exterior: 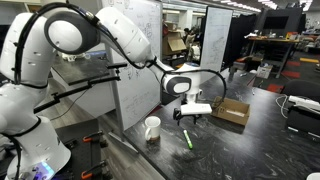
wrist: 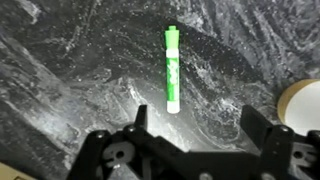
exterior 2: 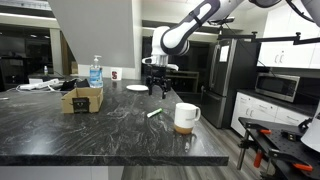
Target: Put the marker in the mug
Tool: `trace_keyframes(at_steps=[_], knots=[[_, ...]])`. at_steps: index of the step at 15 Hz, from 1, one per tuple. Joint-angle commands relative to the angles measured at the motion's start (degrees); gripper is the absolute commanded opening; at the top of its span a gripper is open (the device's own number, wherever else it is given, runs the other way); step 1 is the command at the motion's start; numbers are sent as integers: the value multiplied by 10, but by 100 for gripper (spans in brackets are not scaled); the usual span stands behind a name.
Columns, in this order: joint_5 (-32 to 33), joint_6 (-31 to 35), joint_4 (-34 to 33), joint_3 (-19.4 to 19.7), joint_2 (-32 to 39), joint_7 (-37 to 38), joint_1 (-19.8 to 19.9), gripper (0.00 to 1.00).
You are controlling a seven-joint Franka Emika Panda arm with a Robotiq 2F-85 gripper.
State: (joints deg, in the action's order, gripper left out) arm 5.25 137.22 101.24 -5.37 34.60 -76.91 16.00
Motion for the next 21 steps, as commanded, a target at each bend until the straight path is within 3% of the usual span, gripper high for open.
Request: trace_keyframes(at_steps=[1,8,17,18,19,21], knots=[[-22,16,-13,-7,27,-36,13,100],[-18,34,-63,-4,91,-49,35,100],[-9,32,-98,3,137,-65,46,86],[-9,24,-111,3,146,-62,45,81],[-8,29,-110,4,149,-62,45,61],[-5,36,-111,6,152,-60,45,51]])
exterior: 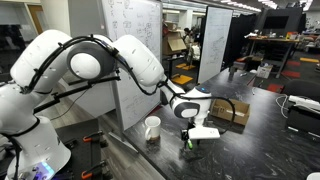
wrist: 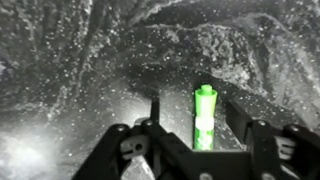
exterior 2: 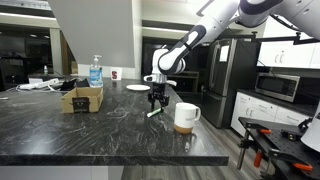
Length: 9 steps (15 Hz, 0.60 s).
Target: Put the marker in the mug
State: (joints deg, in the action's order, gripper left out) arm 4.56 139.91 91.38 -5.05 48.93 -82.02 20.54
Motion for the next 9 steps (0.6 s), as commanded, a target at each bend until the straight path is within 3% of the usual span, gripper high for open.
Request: trace_keyframes(at_steps=[1,6,7,9], knots=[[2,12,-13,3,10,-9,0,42],[9,13,-9,7,3,-9,-2,4],[12,13,-8,9,1,-7,-4,1],[22,5,-13,19,-3,8,-16,5]])
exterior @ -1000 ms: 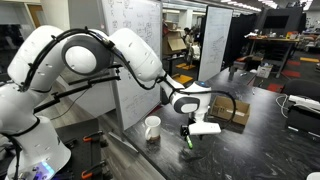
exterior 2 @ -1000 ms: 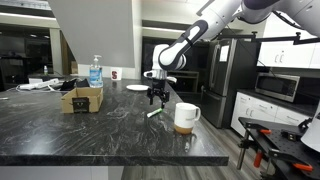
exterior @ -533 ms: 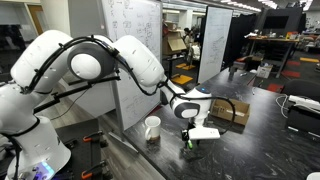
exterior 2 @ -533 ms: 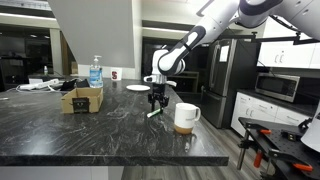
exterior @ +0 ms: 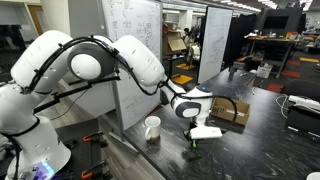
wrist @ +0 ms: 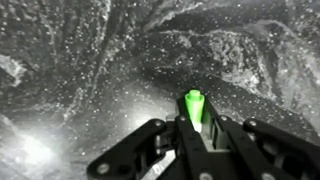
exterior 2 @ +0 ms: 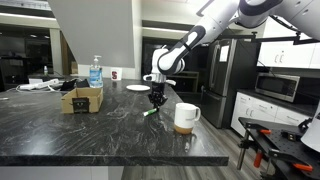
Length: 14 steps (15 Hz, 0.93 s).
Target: Put the marker in the mug
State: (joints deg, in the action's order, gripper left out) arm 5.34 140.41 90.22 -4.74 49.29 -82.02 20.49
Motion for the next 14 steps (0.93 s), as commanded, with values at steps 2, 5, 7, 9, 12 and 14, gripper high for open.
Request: trace_keyframes(at_steps=[2,5,7,9,12,14], knots=[[36,1,8,28,-22,19,-30,5],[99,-7,22,72,-53,56,-71,5],[148,-20,35,99,-79,78,-95,5],[200,-27,61,121,-108,94,-116,5],[259,-43,116,129,-157,107,-130,5],[275,-57,165,119,-196,106,-135,5]])
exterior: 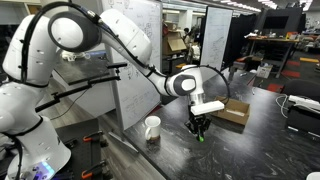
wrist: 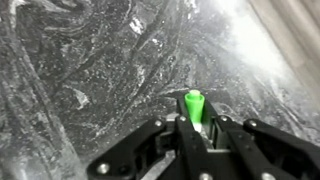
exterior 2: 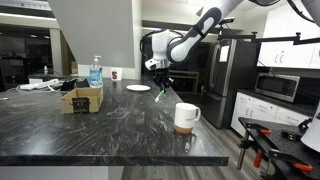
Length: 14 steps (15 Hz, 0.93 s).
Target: Put the marker in the mug
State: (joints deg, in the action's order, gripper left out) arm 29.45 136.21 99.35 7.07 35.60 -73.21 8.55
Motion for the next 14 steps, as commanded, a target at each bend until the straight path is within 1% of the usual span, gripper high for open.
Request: trace_keyframes(at_steps=[1,4,7,11,14], knots=[[45,-20,99,0,-80,29,-23,5],[57,-51,167,-9,-142,56,-37,5],[81,-85,228,-12,-208,101,-53,5],[74,-139,285,-40,-272,98,-61,5],[74,-149,306,-62,-291,108,-74,5]])
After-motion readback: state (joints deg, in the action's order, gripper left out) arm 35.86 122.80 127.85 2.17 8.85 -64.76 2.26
